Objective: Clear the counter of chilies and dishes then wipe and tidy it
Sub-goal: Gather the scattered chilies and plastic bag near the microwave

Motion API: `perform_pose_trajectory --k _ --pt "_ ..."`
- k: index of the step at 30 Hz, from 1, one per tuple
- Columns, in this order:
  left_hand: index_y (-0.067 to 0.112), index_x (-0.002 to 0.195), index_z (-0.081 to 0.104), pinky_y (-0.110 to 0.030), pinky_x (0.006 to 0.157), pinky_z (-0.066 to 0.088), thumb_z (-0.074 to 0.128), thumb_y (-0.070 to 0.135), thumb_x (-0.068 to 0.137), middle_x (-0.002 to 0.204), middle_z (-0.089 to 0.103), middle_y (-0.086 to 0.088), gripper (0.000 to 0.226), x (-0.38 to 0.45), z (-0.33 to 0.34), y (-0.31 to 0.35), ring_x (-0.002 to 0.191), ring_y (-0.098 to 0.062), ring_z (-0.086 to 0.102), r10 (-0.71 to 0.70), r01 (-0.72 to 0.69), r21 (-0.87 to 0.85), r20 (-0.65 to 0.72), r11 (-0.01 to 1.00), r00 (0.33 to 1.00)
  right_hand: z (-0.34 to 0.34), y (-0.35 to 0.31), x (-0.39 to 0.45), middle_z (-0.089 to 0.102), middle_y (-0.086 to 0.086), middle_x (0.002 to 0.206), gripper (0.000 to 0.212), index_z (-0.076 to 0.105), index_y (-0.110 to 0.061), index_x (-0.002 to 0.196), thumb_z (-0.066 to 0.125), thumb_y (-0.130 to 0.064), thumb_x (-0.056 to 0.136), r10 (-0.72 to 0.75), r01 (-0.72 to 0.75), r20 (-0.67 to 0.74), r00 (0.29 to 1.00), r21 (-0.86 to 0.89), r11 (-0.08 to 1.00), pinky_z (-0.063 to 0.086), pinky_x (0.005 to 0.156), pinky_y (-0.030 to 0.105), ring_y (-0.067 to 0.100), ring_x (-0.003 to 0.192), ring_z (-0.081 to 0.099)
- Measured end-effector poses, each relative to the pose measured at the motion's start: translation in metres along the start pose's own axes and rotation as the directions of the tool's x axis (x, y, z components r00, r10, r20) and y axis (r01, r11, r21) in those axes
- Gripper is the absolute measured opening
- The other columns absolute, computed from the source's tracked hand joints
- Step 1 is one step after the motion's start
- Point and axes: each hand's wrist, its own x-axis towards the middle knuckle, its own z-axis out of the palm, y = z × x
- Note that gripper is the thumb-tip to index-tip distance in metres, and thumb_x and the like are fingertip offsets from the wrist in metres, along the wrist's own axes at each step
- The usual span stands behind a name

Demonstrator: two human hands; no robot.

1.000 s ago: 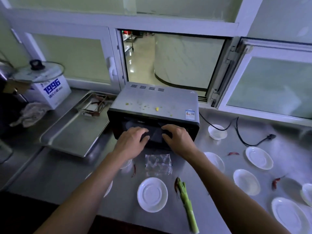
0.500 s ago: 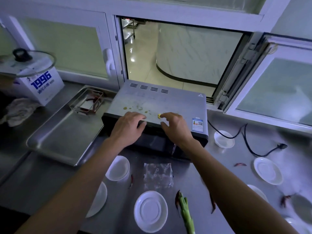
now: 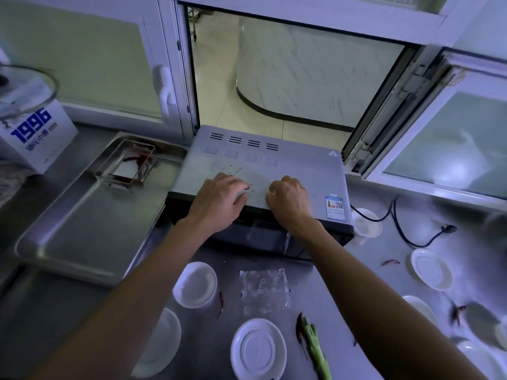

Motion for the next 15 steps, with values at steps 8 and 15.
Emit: perform_pose_trajectory --k 8,15 --pt "0.014 0.110 0.070 -0.041 0.084 0.050 0.062 0.024 0.094 0.109 0.069 0.001 0.020 0.000 0.003 -0.003 0.109 -0.023 0.056 0.063 -0.064 -0.049 -0.018 0.997 0.998 -0.001 -0.006 -0.005 0.064 0.011 0.105 0.015 0.064 -0.008 0.106 0.056 -0.013 0.094 -0.002 0.004 -0.031 1.000 0.058 0.998 0.049 0.081 0.041 0.030 0.097 0.056" --pt "0.010 0.112 0.070 -0.043 0.084 0.049 0.062 0.018 0.094 0.112 0.068 -0.003 0.022 -0.009 0.000 -0.001 0.109 -0.027 0.058 0.126 -0.128 -0.047 -0.033 0.991 0.991 0.002 -0.007 -0.026 0.068 0.008 0.097 0.011 0.064 -0.009 0.100 0.057 -0.015 0.094 0.021 0.000 -0.155 0.988 0.137 0.991 0.047 0.080 0.043 0.030 0.090 0.058"
